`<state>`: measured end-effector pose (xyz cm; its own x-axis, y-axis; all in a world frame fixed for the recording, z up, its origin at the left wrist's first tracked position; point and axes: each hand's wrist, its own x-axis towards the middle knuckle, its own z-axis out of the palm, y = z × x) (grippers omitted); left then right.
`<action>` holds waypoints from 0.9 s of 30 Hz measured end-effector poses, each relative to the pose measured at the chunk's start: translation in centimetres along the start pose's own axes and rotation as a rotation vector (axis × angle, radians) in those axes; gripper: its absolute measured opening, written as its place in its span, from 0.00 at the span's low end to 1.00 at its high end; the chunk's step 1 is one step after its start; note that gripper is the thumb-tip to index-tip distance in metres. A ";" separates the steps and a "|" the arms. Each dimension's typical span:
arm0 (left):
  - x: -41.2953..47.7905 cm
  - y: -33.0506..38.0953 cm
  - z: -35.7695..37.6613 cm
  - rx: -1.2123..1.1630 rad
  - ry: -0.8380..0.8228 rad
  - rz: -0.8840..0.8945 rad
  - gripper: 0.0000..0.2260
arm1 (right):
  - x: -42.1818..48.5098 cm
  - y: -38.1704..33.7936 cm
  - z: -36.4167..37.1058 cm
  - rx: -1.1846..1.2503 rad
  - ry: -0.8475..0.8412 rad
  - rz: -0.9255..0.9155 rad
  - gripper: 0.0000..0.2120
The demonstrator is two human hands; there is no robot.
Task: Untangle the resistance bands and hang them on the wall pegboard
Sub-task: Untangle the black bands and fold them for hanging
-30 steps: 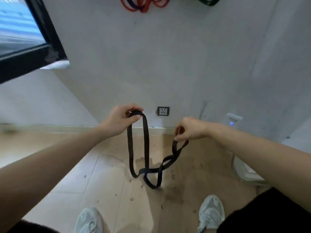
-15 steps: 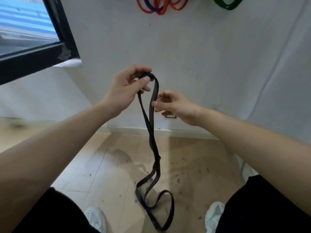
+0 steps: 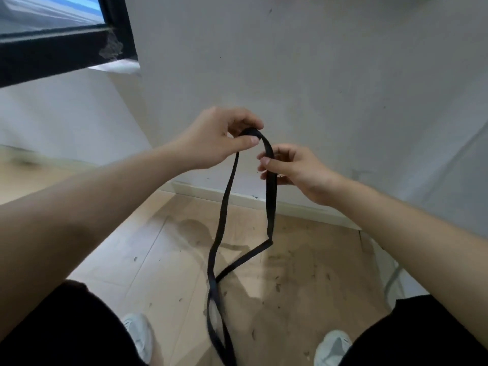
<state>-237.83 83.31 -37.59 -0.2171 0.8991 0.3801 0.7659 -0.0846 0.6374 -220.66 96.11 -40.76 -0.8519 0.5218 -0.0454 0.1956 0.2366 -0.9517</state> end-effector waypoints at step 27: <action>0.6 -0.6 0.7 -0.396 -0.024 -0.460 0.07 | -0.8 0.7 -1.8 0.125 0.096 0.009 0.08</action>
<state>-238.00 84.25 -38.23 -0.4553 0.8903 -0.0061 0.3119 0.1659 0.9355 -218.95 97.37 -40.84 -0.7990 0.6005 -0.0302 0.1355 0.1310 -0.9821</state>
